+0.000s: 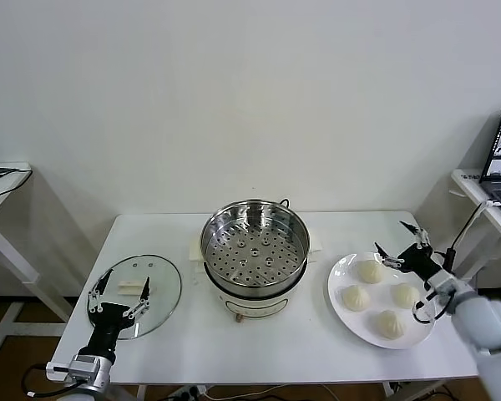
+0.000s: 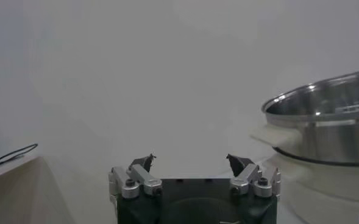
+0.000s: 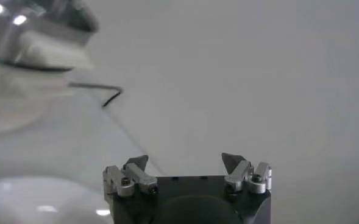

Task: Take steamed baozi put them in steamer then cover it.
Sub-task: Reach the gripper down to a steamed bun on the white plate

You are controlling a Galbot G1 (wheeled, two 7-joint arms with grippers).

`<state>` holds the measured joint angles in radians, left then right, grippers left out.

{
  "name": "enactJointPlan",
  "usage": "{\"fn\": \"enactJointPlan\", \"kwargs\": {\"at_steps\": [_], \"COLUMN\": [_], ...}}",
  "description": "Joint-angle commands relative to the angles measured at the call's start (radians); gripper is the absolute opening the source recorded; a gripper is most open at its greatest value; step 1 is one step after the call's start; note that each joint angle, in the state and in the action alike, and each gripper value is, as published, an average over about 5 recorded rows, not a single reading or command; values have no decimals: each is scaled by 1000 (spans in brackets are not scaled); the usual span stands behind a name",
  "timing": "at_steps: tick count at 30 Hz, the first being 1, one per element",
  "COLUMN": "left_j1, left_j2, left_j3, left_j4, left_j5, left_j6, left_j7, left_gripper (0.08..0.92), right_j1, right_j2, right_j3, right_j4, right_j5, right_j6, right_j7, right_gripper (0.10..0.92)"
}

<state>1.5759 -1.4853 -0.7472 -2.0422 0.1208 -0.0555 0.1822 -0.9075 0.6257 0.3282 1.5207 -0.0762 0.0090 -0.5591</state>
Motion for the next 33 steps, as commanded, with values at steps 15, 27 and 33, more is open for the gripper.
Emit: {"fn": "enactJointPlan", "kwargs": {"at_steps": [15, 27, 33], "left_j1": [5, 4, 6], "left_j2": [-13, -18, -22], "left_j3": [21, 29, 29], "left_j4": [-21, -19, -21], "left_j5": [3, 3, 4], "left_j6": [4, 3, 1], "left_j7": [-9, -9, -10], "left_gripper": [823, 823, 823], "right_j1": [873, 816, 791], "right_j2": [-55, 58, 118], "right_j3": [-926, -893, -862], "right_j4": [-371, -458, -511], "right_j5": [-93, -192, -238], "right_j6": [-36, -35, -33], "right_j7": [-632, -578, -565], "right_gripper": [823, 823, 823]}}
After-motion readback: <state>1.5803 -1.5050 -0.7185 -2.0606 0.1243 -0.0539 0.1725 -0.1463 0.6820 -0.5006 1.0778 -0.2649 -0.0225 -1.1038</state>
